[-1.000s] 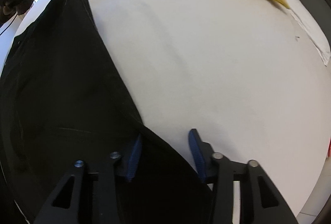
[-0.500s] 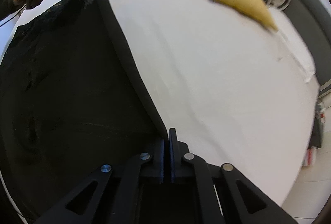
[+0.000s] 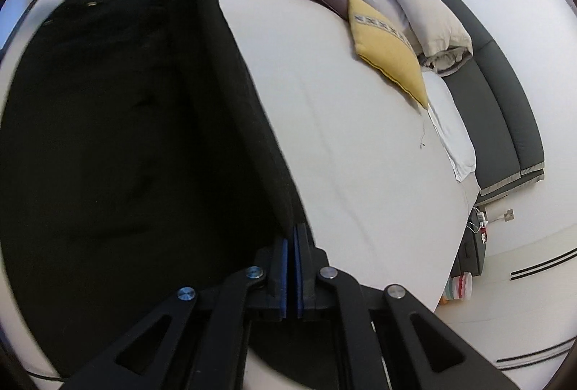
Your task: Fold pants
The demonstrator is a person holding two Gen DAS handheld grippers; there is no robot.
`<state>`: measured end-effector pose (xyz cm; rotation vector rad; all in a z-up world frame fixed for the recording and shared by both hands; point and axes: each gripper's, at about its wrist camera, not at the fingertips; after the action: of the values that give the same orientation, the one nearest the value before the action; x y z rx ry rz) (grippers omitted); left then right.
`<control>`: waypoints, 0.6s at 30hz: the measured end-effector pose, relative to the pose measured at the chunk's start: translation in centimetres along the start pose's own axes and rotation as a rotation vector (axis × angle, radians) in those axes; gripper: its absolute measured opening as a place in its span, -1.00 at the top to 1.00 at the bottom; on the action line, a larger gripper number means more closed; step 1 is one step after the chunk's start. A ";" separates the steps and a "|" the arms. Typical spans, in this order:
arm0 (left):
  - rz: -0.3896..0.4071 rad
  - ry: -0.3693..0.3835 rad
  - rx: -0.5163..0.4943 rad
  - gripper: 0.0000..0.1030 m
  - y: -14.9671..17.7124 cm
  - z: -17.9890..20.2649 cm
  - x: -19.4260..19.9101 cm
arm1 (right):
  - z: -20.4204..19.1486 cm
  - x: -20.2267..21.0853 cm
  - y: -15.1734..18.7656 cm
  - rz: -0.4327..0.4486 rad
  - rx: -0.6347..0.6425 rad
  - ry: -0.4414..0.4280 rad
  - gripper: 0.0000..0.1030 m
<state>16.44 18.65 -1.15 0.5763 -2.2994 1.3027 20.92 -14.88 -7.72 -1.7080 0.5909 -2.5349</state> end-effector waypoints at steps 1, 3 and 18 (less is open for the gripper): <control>-0.006 0.004 -0.001 0.88 1.1 0.6 1.1 | -0.4 -0.2 0.1 0.000 -0.005 0.001 0.93; -0.014 -0.003 -0.023 0.87 3.7 2.3 3.5 | -3.1 0.5 0.9 -0.004 -0.020 0.000 0.93; -0.100 -0.017 0.139 0.87 16.8 9.3 10.8 | -17.8 -0.4 2.9 -0.096 -0.053 0.053 0.93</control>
<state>-3.16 16.91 -11.05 0.7415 -2.1758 1.4210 4.59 -12.26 -14.86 -1.7320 0.5977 -2.6605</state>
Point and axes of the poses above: each gripper's, at about its wrist camera, not at the fingertips, and x roughly against the way its jaws point, z to its right, y to its underside, and after that the axes turned 13 degrees about -y, right-handed
